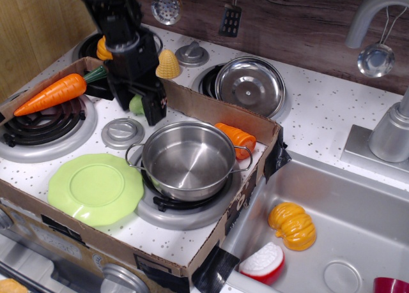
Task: Put broccoli in pot
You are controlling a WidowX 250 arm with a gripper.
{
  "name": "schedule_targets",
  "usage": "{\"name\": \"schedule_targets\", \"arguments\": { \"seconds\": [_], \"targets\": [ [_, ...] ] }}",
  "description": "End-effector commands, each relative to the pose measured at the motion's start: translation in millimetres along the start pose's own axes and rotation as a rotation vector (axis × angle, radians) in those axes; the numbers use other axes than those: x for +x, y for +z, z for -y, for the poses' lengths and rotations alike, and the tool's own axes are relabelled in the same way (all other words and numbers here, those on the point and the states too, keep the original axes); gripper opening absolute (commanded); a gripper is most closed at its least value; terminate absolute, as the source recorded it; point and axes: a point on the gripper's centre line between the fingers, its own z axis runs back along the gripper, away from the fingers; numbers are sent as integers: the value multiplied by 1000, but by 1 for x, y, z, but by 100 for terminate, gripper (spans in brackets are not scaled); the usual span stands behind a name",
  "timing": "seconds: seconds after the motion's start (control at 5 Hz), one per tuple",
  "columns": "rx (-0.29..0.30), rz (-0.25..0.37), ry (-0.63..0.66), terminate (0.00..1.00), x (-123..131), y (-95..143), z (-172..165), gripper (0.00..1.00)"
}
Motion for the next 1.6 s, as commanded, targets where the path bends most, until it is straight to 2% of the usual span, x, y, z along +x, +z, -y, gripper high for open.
{"name": "schedule_targets", "arguments": {
  "seconds": [0.0,0.2,0.4,0.6,1.0,1.2,1.4],
  "targets": [
    [5,77,15,0,4,6,4,100],
    [-1,86,-8,0,3,0,8,0],
    [7,74,-9,0,2,10,11,0],
    [29,93,-11,0,4,34,12,0],
    [137,159,64,0,10,108,22,0],
    [132,173,119,0,1,131,37,0],
    [43,170,213,0,-18,133,66,0]
  ]
}}
